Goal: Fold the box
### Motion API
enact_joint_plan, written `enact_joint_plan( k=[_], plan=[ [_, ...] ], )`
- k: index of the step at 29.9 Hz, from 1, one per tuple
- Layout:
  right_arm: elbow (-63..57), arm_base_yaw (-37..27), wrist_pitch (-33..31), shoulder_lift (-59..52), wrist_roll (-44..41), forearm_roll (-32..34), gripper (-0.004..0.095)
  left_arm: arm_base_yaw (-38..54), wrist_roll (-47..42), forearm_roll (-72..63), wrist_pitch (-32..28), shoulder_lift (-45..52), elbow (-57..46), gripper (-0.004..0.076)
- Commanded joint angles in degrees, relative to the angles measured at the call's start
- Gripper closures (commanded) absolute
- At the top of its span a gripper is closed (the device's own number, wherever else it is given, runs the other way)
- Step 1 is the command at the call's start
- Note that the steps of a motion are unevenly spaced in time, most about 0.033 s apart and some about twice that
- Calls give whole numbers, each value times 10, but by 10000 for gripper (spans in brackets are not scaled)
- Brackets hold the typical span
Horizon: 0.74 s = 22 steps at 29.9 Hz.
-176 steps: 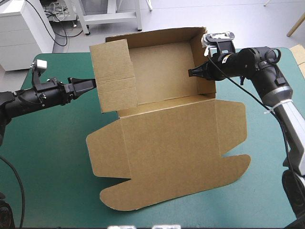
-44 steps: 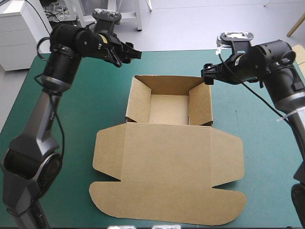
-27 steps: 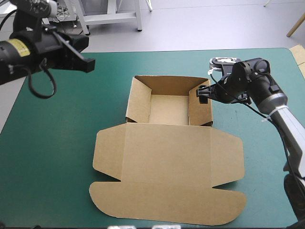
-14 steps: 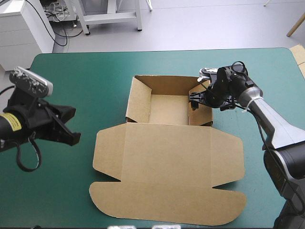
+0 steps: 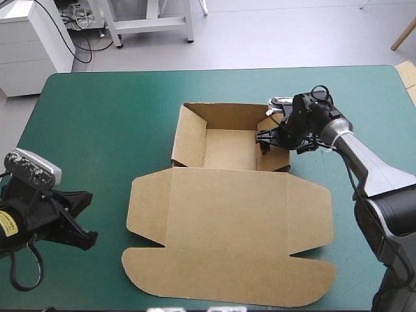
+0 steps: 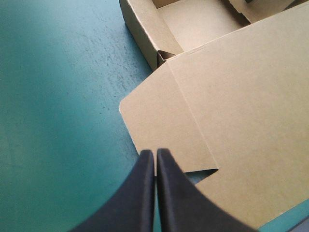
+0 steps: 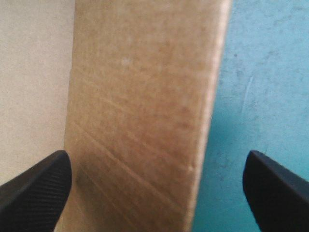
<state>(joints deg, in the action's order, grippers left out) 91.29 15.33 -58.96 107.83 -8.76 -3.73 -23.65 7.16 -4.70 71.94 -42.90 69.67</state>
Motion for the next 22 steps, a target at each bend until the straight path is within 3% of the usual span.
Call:
enact_joint_plan(
  k=[1,6,15,22],
  plan=[
    [13,-4,6,-28,6,-14,284,0,-7,-7,7,12,6,731],
    [14,-4,6,-31,6,-14,936,0,-7,-7,10,18,6,731],
    [58,-30,3,-49,37,20,929,0,-7,-7,10,18,6,731],
    [96,-135,-39,-55,60,209,929,0,-7,-19,10,18,6,731]
  ],
)
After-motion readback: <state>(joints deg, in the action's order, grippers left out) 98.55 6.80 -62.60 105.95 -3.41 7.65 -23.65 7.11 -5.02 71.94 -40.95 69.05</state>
